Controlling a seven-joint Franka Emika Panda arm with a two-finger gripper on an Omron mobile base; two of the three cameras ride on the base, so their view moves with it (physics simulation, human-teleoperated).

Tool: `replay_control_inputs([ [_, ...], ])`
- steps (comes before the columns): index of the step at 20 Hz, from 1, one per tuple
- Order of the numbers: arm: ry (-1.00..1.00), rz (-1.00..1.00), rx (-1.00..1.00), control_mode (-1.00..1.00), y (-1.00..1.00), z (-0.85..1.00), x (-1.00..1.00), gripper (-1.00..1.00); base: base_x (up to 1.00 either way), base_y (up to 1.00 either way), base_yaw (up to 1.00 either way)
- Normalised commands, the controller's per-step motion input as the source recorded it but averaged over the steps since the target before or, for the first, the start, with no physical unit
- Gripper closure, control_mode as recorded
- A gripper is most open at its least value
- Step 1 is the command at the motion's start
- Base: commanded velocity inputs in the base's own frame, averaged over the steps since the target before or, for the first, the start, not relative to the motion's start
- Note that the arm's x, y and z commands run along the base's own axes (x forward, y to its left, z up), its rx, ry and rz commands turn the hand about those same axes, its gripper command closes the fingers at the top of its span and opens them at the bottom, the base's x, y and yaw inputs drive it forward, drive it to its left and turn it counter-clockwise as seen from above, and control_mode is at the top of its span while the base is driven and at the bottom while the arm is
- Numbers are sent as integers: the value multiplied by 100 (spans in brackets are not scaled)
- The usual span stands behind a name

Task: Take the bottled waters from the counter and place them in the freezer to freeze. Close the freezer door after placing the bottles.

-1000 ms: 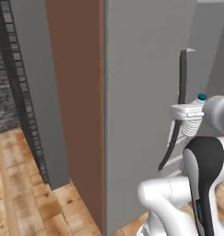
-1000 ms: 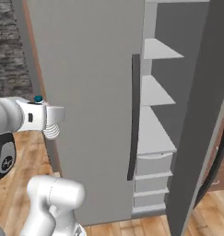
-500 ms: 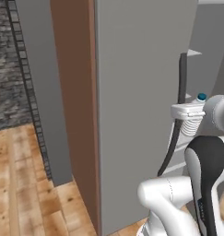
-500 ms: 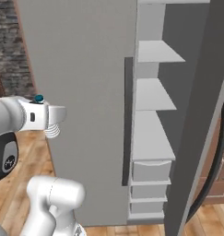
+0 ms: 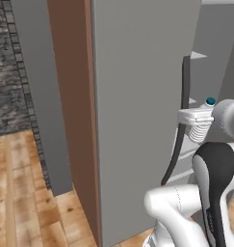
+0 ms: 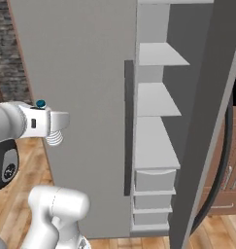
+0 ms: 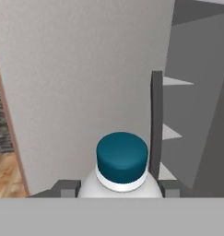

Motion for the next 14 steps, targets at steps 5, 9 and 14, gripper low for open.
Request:
replay_control_inputs([
  [5, 0, 0, 0, 100, 0, 0, 0, 100, 1, -45, 0],
  [9, 0, 0, 0, 100, 0, 0, 0, 100, 0, -38, 9],
  [14, 0, 0, 0, 100, 0, 0, 0, 100, 3, -44, 8],
])
